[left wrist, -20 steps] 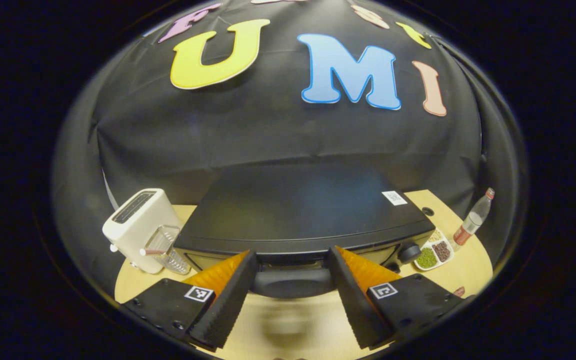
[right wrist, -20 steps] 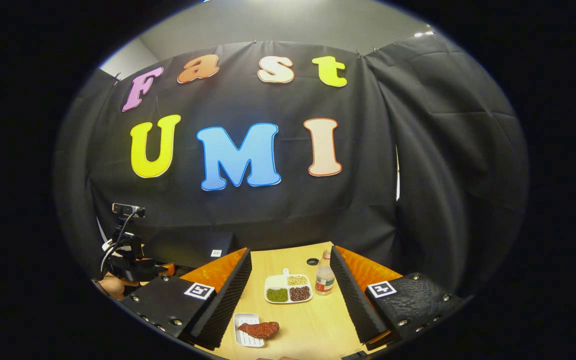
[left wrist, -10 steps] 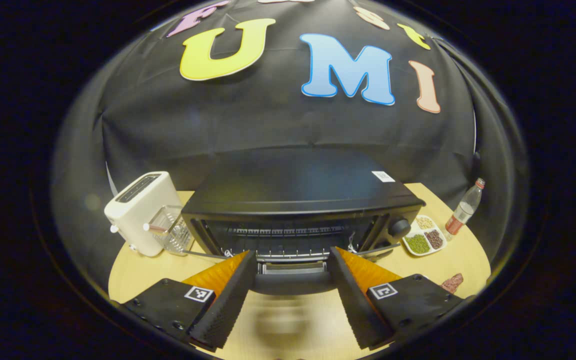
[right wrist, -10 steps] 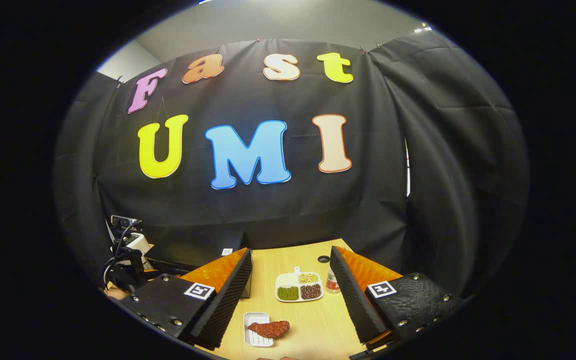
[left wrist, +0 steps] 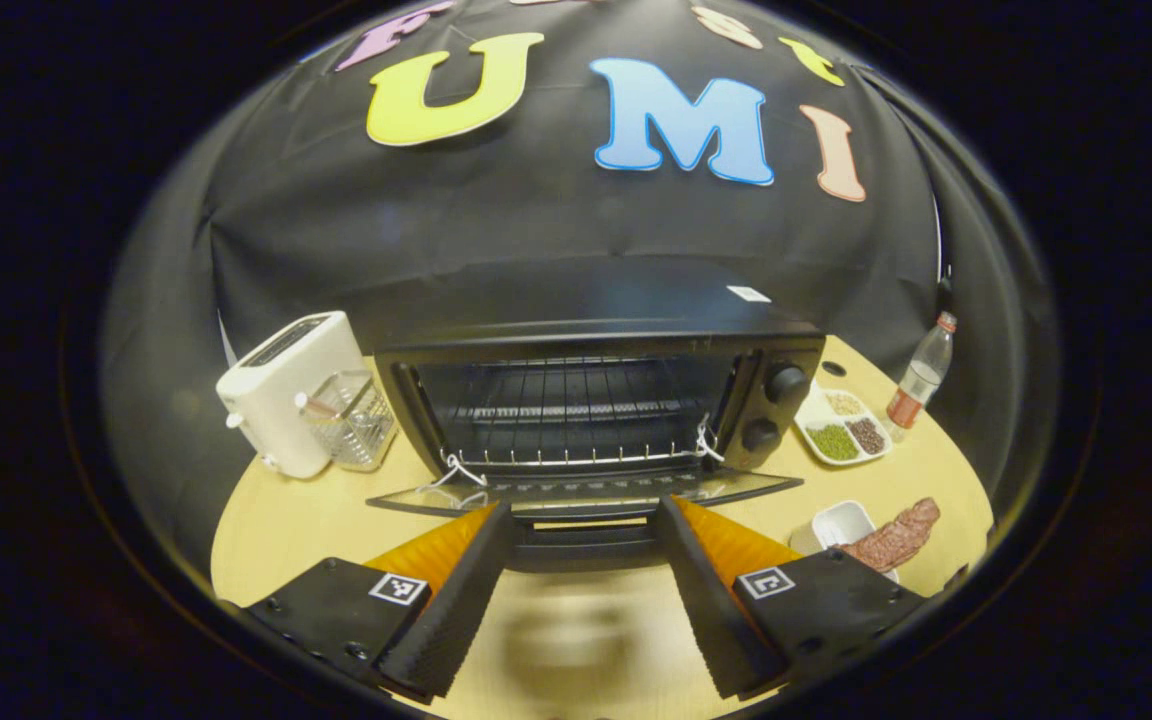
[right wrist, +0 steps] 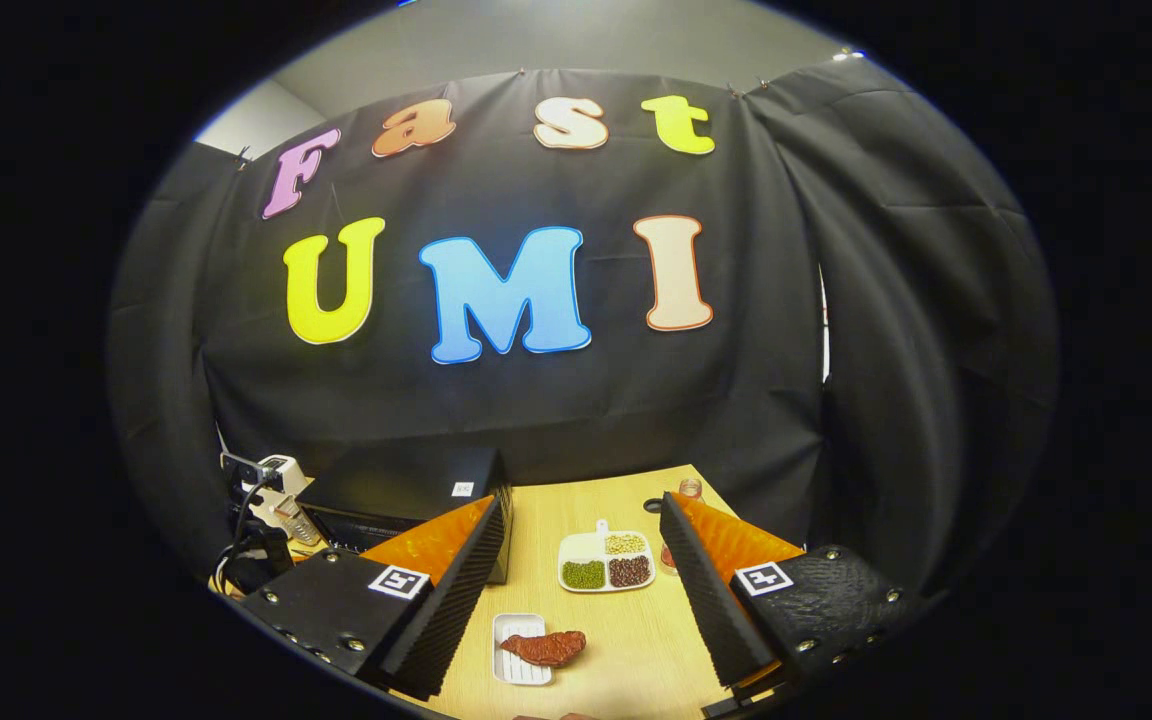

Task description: Open the electric oven with the left hand, put the food in, and close the electric oven.

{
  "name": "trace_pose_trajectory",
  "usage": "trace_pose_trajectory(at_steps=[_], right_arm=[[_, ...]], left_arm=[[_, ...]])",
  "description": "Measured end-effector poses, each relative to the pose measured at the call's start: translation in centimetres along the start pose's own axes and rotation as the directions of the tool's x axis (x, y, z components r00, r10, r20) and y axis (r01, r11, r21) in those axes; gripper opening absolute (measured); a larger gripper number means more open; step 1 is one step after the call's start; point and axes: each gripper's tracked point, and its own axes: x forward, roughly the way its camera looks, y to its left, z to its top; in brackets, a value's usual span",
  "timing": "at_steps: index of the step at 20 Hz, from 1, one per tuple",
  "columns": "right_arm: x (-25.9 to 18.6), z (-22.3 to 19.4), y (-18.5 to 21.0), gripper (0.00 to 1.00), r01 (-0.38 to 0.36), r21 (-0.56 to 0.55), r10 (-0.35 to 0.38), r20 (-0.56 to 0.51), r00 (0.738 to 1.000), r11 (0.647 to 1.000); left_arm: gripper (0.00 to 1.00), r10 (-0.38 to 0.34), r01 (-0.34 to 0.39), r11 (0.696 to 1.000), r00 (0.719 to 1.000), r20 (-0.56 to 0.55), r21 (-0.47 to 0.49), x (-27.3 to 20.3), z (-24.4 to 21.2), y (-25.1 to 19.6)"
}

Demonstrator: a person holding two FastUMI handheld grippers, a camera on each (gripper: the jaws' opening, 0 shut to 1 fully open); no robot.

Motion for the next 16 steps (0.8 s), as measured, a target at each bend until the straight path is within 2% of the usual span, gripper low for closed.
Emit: trace_pose_trajectory(at_steps=[2, 3, 5, 6, 7, 10, 12, 16], right_arm=[[0.0, -0.2, -0.4, 0.96, 0.001, -0.018, -0.001, -0.006, 1.0, 1.0], [0.0, -0.3, -0.4, 0.96, -0.002, -0.024, 0.001, -0.011, 1.0, 1.0], [0.2, -0.6, -0.9, 0.96, 0.003, -0.032, -0.004, -0.018, 1.0, 0.999], [0.2, -0.8, -1.0, 0.96, 0.005, -0.035, -0.005, -0.023, 1.0, 0.999], [0.3, -1.0, -1.1, 0.96, 0.004, -0.038, -0.005, -0.03, 1.0, 0.999], [0.7, -2.0, -1.5, 0.96, 0.006, -0.045, -0.008, -0.05, 0.999, 0.999], [1.3, -3.4, -1.3, 0.96, -0.015, -0.03, 0.012, -0.09, 0.996, 0.999], [3.1, -7.8, -1.5, 0.96, -0.062, 0.063, 0.074, -0.208, 0.975, 0.996]], left_arm=[[1.0, -0.004, 0.003, 1.0, 0.999, -0.035, -0.003, -0.1, -2.1, -0.1], [0.97, -0.01, 0.009, 1.0, 0.998, -0.058, -0.011, 0.0, -3.3, -0.3], [0.97, -0.038, 0.034, 0.998, 0.994, -0.103, -0.047, 0.1, -5.8, -0.5], [0.92, -0.047, 0.04, 0.997, 0.993, -0.108, -0.062, 0.0, -6.3, -0.6], [1.0, -0.044, 0.038, 0.997, 0.995, -0.09, -0.063, -0.1, -6.2, -0.4], [0.97, -0.047, 0.047, 0.999, 0.999, -0.01, -0.021, -2.0, -3.7, -0.5], [1.0, -0.045, 0.046, 0.999, 0.997, 0.069, -0.015, -4.0, -0.5, -0.8], [0.97, -0.057, 0.072, 0.996, 0.967, 0.248, -0.054, -8.5, 7.3, -1.8]])
